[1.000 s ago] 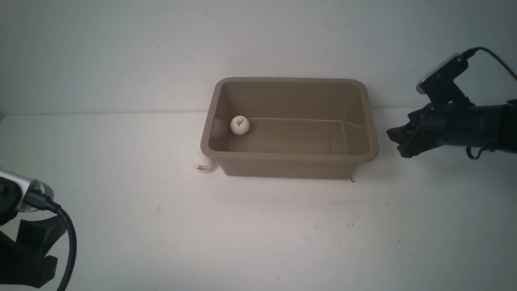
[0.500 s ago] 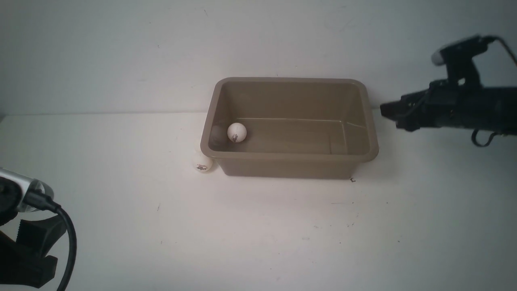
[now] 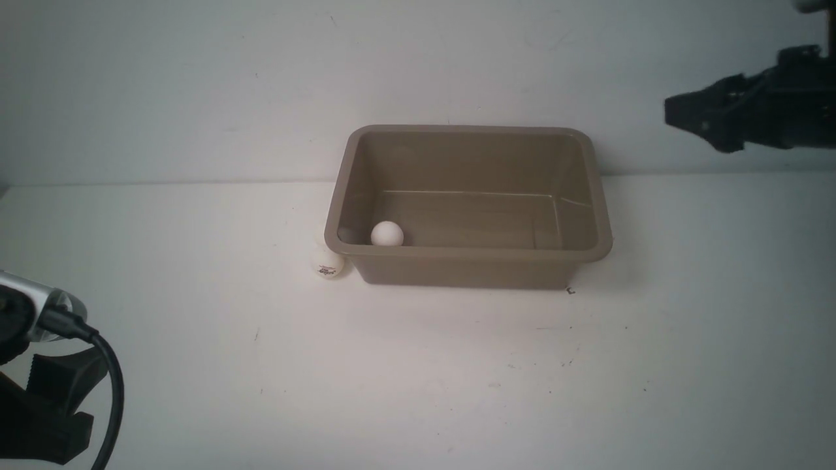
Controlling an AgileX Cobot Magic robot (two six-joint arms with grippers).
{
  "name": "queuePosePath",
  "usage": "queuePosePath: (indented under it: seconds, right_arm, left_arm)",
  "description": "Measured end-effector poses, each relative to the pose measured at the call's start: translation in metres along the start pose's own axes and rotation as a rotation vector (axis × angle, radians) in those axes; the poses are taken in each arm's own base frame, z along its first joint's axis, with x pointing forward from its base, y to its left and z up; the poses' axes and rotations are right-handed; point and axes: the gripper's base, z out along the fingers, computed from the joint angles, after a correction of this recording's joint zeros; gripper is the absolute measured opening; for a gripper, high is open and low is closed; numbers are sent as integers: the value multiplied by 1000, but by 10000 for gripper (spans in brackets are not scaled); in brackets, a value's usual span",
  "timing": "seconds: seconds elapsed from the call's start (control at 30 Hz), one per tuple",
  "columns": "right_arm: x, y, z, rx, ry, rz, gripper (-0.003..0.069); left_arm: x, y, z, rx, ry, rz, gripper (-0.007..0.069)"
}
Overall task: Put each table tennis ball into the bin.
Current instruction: Use the right arm to clamp the table tennis ball closest to it
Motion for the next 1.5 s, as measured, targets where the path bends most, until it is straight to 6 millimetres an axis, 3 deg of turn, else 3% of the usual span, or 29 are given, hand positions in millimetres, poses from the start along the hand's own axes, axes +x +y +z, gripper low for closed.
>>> queuePosePath:
  seconds: [0.13, 0.3, 0.7, 0.93, 1.2, 1.5]
  right_arm:
    - [11, -25, -13, 54, 74, 110, 381]
    - [23, -45, -7, 79, 105, 85, 381]
    - [89, -75, 77, -78, 145, -333, 477]
    - [105, -81, 100, -109, 30, -399, 480]
    - [117, -84, 109, -126, 37, -362, 480]
    - [118, -65, 124, -109, 97, -384, 480]
  left_arm:
    - [0, -1, 0, 7, -4, -13, 468]
    - [0, -1, 0, 8, -4, -14, 468]
    - [0, -1, 0, 9, -4, -15, 468]
    - [0, -1, 0, 9, -5, -16, 468]
    - [0, -1, 0, 9, -5, -16, 468]
    - [0, -1, 0, 9, -5, -16, 468]
